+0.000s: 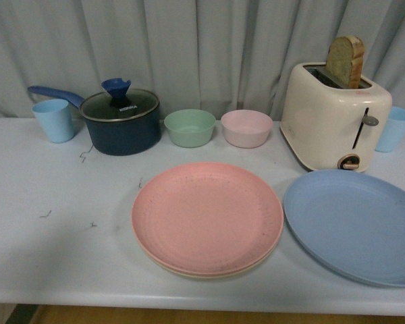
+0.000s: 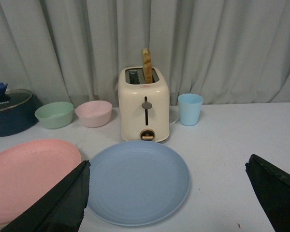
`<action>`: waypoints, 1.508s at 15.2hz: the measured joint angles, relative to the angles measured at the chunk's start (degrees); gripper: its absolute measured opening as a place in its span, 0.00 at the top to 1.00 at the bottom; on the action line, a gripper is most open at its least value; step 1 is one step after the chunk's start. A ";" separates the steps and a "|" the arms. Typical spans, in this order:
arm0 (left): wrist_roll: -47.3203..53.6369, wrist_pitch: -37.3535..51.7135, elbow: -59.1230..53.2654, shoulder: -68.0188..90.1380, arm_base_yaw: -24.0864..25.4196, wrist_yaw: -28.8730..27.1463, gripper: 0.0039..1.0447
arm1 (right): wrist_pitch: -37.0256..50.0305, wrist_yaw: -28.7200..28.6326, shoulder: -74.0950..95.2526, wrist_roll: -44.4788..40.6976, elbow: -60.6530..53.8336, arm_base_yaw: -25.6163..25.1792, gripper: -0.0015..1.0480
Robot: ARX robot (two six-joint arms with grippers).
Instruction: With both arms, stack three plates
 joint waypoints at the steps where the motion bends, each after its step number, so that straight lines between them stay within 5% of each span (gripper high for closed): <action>1: 0.04 -2.23 -0.94 -3.48 2.71 1.64 0.99 | 0.00 0.00 0.00 0.00 0.00 0.00 0.06; 14: 0.07 -32.20 -4.42 -38.64 2.91 2.05 0.99 | 0.00 0.00 0.00 0.00 0.00 0.00 0.06; 23: 0.07 -43.74 -4.42 -50.51 2.91 2.05 0.99 | 0.00 0.00 0.00 0.00 0.00 0.00 0.06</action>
